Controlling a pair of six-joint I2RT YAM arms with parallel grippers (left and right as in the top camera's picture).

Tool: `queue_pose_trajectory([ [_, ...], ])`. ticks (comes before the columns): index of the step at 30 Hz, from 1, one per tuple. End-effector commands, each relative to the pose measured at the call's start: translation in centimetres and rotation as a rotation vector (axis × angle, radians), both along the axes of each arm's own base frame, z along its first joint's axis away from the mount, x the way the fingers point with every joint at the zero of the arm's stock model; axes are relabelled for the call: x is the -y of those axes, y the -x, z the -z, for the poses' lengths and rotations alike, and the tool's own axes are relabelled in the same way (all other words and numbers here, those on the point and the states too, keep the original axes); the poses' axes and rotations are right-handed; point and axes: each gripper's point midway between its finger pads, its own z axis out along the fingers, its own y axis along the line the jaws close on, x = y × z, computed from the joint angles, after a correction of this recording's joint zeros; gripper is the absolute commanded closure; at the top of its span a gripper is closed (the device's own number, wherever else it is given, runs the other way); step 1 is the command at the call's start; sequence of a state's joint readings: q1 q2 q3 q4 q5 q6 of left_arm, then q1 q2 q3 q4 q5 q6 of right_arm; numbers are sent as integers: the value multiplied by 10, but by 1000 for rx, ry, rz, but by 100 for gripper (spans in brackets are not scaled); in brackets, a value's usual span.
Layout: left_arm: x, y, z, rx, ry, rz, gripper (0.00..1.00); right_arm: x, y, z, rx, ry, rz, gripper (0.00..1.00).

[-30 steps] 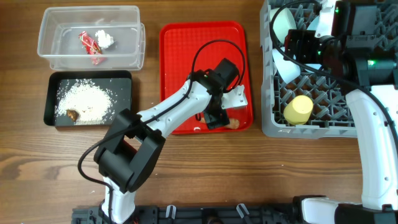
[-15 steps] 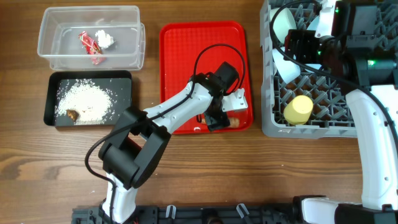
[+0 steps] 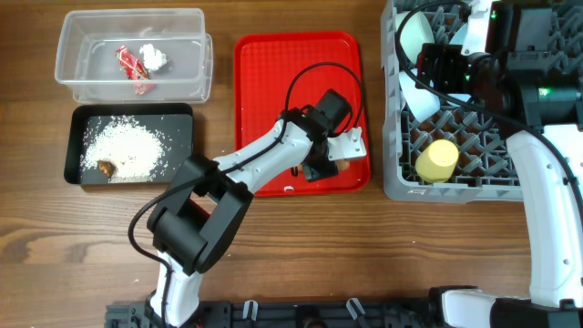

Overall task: Sort waste into correct bins and load items into the dishwasher rack
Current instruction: 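Grasp the carrot with left gripper and lift it, then carry the carrot with left gripper and drop it onto the black tray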

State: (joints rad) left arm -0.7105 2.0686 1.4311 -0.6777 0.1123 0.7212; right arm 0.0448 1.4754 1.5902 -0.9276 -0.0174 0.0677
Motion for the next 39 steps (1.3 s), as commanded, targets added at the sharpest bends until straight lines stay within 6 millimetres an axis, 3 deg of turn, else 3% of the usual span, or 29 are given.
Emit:
queue_pose_trajectory([
  [1,-6,-5,13,-6,-11,-7,46,2,0,5,-16,4,20,0],
  [3,-7,-11,14,0,-2,-29,53,2,0,5,-18,4,20,0],
  [6,-10,-18,14,1,10,-75,56,2,0,5,-18,3,20,0],
  [11,-17,-37,11,-13,65,-288,66,2,0,5,-18,4,20,0],
  [19,-34,-49,11,-64,93,-530,96,2,0,5,-18,4,20,0],
  [25,-40,-55,4,-30,82,-587,96,2,0,5,-15,4,20,0],
  [28,-43,-64,-18,13,109,-667,96,2,-1,4,-10,3,20,0],
  [32,-43,-80,-80,107,211,-770,93,2,-1,4,-9,4,19,0],
  [33,-55,-90,-115,166,274,-875,89,2,-4,1,8,4,18,0],
  [34,-80,-98,-149,201,346,-1012,84,2,-7,-1,21,4,17,0],
  [38,-143,-103,-192,215,436,-1246,85,2,-8,-3,30,3,17,0],
  [39,-167,-104,-202,222,450,-1318,86,2,-8,-3,30,3,17,0],
])
